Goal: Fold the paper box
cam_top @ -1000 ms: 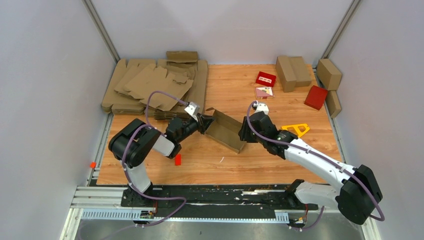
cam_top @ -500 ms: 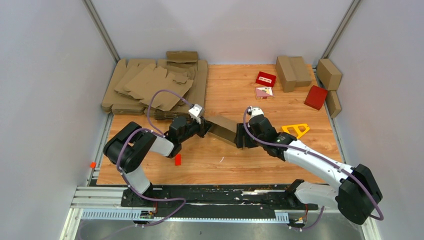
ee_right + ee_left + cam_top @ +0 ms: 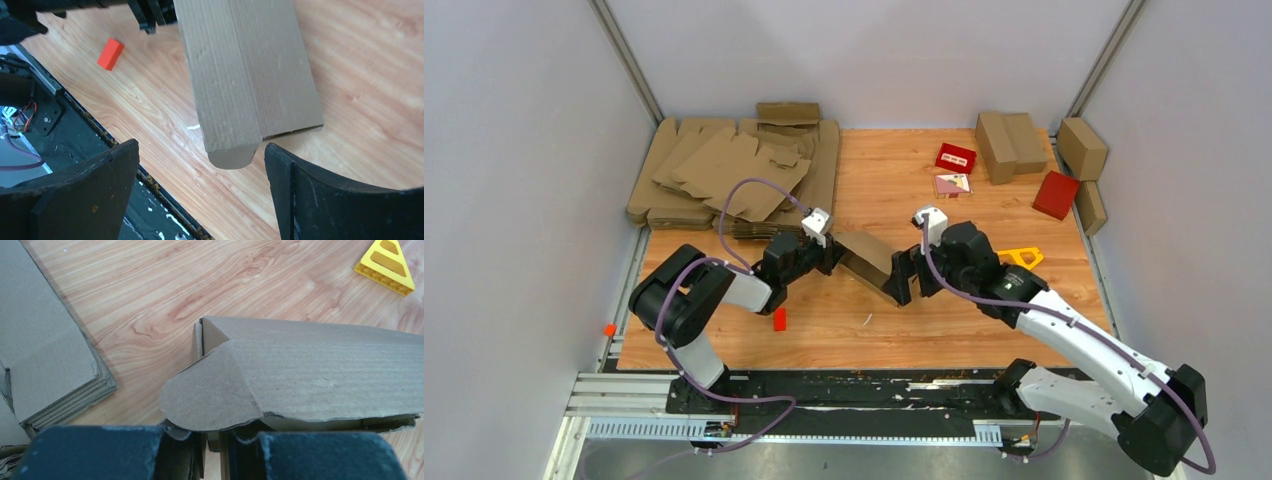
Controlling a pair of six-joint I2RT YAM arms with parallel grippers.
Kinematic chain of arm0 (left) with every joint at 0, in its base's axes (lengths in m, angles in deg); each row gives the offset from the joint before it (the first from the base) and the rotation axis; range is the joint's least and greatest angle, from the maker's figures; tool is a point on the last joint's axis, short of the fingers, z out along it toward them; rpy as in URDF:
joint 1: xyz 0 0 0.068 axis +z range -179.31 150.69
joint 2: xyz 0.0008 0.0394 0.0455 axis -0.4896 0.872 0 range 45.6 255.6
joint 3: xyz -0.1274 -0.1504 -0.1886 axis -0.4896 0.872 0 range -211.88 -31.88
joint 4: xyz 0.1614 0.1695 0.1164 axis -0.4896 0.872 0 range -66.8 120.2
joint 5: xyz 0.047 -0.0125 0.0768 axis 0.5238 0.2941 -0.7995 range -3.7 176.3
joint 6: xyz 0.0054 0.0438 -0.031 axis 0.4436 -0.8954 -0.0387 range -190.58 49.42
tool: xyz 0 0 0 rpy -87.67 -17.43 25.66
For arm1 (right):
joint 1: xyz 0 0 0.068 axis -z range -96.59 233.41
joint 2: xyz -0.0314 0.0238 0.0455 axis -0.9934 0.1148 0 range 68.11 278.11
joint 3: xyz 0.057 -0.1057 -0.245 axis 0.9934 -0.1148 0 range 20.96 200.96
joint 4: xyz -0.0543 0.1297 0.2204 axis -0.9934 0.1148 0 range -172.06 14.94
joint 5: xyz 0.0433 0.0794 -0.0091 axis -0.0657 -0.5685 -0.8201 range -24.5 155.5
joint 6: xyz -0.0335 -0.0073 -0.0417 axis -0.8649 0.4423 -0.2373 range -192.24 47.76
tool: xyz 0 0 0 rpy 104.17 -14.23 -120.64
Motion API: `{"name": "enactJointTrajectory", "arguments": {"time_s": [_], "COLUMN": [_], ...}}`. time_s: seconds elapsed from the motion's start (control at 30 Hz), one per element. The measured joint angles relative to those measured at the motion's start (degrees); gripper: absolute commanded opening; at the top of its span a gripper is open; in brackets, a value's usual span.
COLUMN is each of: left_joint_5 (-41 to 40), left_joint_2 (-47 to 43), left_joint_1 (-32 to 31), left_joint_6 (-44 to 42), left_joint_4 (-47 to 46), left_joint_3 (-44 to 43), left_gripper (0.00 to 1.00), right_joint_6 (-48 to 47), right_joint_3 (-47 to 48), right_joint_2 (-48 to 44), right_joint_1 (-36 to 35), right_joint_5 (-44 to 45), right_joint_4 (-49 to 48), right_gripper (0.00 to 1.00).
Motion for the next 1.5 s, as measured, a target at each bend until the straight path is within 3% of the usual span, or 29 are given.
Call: {"name": "enactJointTrajectory", "arguments": {"time_s": [0.2,0.33,0.53,0.7,1.07,1.5], "left_joint_5": [-0.57,-0.85,-2.73,-4.79,-11.06,-7.30], "left_joint_2": [-0.31,-0.74,-3.69,-12.15,-31.63,-34.29], "left_joint_1": [0.00,0.00,0.00,0.00,0.02,0.13], "left_joint_6": [-0.22,-0.37,-1.03,-0.81,3.69,4.24], "left_joint_4": [0.37,1.05,3.85,11.52,30.08,25.73], "left_joint_3": [0.00,0.00,0.63,2.10,8.07,13.90], "left_gripper": [0.20,0.21,0.54,0.69,0.72,0.69], "right_joint_6": [-3.48,-5.46,-6.88,-6.93,-6.62,-6.71], "right_joint_3": [3.21,3.96,5.57,5.62,5.81,10.51], "right_joint_2": [0.61,5.99,18.16,23.10,28.17,24.68], "right_joint_1": [0.00,0.00,0.00,0.20,0.44,1.79], "right_joint_5": [1.29,1.14,-0.46,-2.56,-5.46,-0.48], "right_joint_4": [-1.53,-4.96,-8.02,-8.66,-11.08,-4.96], "right_gripper": [0.93,0.88,0.86,0.86,0.98,1.00]}}
